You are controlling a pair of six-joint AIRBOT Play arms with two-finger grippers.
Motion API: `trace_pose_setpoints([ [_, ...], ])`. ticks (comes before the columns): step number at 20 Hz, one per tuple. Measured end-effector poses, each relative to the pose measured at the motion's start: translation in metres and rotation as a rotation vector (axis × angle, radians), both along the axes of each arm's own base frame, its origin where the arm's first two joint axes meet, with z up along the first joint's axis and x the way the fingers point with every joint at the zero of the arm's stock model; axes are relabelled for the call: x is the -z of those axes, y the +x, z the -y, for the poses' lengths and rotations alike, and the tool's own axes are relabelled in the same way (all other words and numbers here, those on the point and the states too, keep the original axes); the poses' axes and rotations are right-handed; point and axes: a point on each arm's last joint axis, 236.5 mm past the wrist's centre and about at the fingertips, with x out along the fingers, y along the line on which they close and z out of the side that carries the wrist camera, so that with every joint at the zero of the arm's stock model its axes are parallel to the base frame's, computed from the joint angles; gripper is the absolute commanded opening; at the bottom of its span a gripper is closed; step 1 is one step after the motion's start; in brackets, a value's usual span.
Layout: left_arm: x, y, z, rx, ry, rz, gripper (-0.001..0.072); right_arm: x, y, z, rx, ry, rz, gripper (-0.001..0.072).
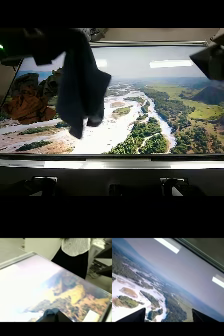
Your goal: Fold the shirts.
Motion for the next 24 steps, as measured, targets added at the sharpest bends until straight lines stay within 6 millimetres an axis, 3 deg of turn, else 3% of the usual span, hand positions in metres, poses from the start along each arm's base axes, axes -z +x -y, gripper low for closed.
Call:
trace_pose_setpoints([
  [2, 0.032, -0.005, 0.017, 0.036, 0.026, -0.085, 0.0021, 0.015, -0.021, 0.005, 0.011, -0.024, -0.079, 0.0664],
  [5, 0.128, -0.006, 0.053, 0.093, 0.122, -0.301, 0.0026, 0.046, -0.033, 0.012, 0.026, -0.053, -0.212, 0.0665],
  [6, 0.163, -0.009, 0.066, 0.107, 0.154, -0.378, 0.0175, 0.057, -0.031, 0.014, 0.032, -0.059, -0.249, 0.0665],
  [7, 0.204, -0.014, 0.080, 0.117, 0.190, -0.471, 0.0540, 0.067, -0.028, 0.016, 0.039, -0.062, -0.280, 0.0665],
  [8, 0.239, -0.023, 0.092, 0.132, 0.226, -0.551, 0.0720, 0.078, -0.023, 0.018, 0.046, -0.065, -0.311, 0.0667],
  [9, 0.268, -0.034, 0.102, 0.152, 0.258, -0.630, 0.0720, 0.090, -0.017, 0.019, 0.049, -0.067, -0.346, 0.0670],
  [11, 0.300, -0.046, 0.103, 0.174, 0.323, -0.722, 0.0720, 0.116, -0.005, 0.021, 0.052, -0.070, -0.421, 0.0681],
  [13, 0.308, -0.028, 0.076, 0.124, 0.384, -0.735, 0.0720, 0.148, 0.003, 0.021, 0.049, -0.071, -0.514, 0.0681],
  [14, 0.308, -0.012, 0.052, 0.067, 0.411, -0.729, 0.0720, 0.169, 0.003, 0.019, 0.040, -0.066, -0.576, 0.0681],
  [16, 0.312, 0.023, -0.012, -0.097, 0.446, -0.758, 0.0718, 0.215, -0.006, 0.010, -0.005, -0.043, -0.714, 0.0683],
  [18, 0.329, 0.040, -0.082, -0.259, 0.470, -0.850, 0.0718, 0.260, -0.024, -0.005, -0.067, -0.001, -0.848, 0.0698],
  [21, 0.379, 0.021, -0.163, -0.422, 0.487, -1.057, 0.0717, 0.325, -0.051, -0.027, -0.127, 0.089, -1.002, 0.0698],
  [22, 0.397, 0.009, -0.181, -0.455, 0.486, -1.124, 0.0717, 0.344, -0.058, -0.033, -0.130, 0.121, -1.031, 0.0698],
  [24, 0.427, -0.015, -0.197, -0.474, 0.475, -1.224, 0.0718, 0.374, -0.068, -0.044, -0.128, 0.190, -1.081, 0.0698],
])
